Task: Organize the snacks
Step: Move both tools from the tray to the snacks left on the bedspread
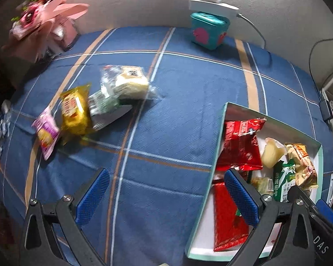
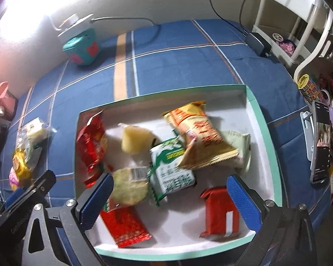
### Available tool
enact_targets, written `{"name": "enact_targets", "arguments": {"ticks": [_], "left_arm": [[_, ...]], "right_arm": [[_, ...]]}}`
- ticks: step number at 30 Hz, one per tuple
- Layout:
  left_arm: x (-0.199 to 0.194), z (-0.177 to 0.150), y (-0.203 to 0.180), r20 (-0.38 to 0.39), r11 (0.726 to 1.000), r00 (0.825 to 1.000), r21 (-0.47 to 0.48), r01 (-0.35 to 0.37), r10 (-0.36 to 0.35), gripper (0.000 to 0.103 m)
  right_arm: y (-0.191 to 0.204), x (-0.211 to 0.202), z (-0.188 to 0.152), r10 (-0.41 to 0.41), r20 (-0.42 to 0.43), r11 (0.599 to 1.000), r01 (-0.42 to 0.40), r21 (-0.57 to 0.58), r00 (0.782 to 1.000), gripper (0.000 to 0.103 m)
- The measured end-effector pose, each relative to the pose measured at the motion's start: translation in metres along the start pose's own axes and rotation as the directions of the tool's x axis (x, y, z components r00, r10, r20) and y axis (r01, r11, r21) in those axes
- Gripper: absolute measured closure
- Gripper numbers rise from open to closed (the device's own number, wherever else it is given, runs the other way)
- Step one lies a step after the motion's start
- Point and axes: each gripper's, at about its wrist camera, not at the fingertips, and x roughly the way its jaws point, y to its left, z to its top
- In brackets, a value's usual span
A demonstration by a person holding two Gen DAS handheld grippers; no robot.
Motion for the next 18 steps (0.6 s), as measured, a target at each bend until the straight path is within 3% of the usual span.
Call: {"name": "enact_targets", "arguments": {"ticks": [18], "left_arm": [[-0.028,-0.03,0.058,0.037,0.997,0.999,-0.08,0.004,-0.001,0.0]], "right_arm": [[0.041,-0.031,-0.05,0.024,0.033,0.997,-0.021,-0.072,0.999,0.0]]}}
